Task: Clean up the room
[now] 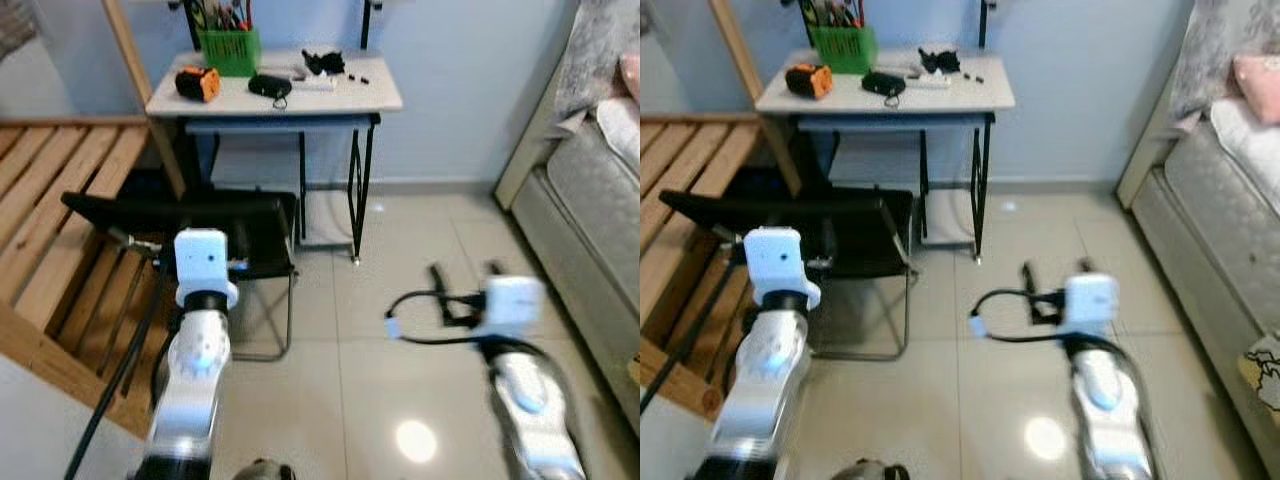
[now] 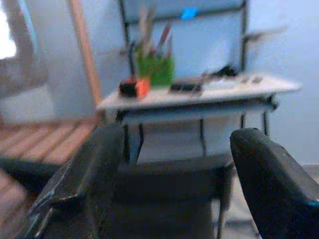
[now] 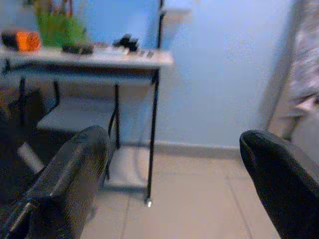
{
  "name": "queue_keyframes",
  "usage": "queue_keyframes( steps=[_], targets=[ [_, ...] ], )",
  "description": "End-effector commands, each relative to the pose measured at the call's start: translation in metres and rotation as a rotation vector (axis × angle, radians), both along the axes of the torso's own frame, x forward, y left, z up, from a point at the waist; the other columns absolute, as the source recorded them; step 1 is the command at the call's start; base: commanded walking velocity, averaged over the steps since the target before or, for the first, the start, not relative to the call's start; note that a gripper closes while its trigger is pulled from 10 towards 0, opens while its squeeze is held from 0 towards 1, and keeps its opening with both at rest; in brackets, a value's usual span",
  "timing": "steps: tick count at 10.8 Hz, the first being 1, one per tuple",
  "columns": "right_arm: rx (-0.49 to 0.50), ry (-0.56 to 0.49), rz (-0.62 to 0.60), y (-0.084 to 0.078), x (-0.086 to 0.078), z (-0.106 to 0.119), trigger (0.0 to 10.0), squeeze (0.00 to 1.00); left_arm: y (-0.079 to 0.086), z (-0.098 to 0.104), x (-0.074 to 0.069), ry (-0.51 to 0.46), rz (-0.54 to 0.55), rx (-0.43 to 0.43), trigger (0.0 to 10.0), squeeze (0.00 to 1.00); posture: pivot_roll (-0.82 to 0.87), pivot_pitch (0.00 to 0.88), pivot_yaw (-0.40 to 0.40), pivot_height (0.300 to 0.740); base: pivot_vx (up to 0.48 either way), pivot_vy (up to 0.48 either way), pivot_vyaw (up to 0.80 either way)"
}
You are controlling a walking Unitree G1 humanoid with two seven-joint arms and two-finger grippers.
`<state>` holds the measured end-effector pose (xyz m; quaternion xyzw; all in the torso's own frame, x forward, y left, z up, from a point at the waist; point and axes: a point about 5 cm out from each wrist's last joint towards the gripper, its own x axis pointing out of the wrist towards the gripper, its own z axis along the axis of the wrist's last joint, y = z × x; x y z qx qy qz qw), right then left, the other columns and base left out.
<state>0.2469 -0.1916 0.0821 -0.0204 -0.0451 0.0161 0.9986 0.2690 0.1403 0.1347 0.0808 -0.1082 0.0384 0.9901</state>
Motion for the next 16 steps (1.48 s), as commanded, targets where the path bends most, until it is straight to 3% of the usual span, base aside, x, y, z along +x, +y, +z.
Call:
queue_keyframes(
  steps=[1, 2, 5, 8, 10, 12, 16],
  targets=[
    [0.019, -0.033, -0.024, -0.005, 0.0, 0.008, 10.0, 0.0, -0.005, 0.01, -0.001, -0.035, -0.03, 0.035, 10.0, 0.0, -0.08, 0.0, 0.031, 0.74, 0.0, 0.0, 0.0],
    [0.014, -0.029, -0.061, -0.013, 0.0, 0.016, 10.0, 0.0, -0.005, 0.012, -0.004, -0.001, -0.001, 0.006, 10.0, 0.0, -0.08, 0.0, 0.028, 0.74, 0.0, 0.0, 0.0],
    [0.041, -0.035, -0.009, 0.002, 0.003, 0.019, 10.0, 0.0, -0.004, 0.017, -0.006, -0.017, -0.011, -0.09, 10.0, 0.0, -0.07, 0.0, 0.026, 0.74, 0.0, 0.0, 0.0],
    [0.051, -0.014, 0.089, 0.016, 0.005, 0.019, 10.0, 0.0, 0.002, 0.008, -0.006, 0.055, 0.026, -0.111, 10.0, 0.0, -0.07, 0.0, 0.025, 0.74, 0.0, 0.0, 0.0],
    [0.064, -0.034, 0.062, 0.013, 0.006, 0.022, 10.0, 0.0, 0.004, -0.006, -0.003, 0.147, 0.014, -0.13, 10.0, 0.0, -0.07, 0.0, 0.027, 0.74, 0.0, 0.0, 0.0],
    [0.108, -0.004, 0.019, 0.011, 0.007, 0.018, 10.0, 0.0, 0.004, -0.007, -0.002, 0.159, 0.007, -0.123, 10.0, 0.0, -0.07, 0.0, 0.033, 0.74, 0.0, 0.0, 0.0],
    [0.106, 0.003, 0.014, 0.011, 0.007, 0.017, 10.0, 0.0, 0.004, -0.007, -0.002, 0.163, 0.005, -0.121, 10.0, 0.0, -0.07, 0.0, 0.033, 0.74, 0.0, 0.0, 0.0]
  ],
)
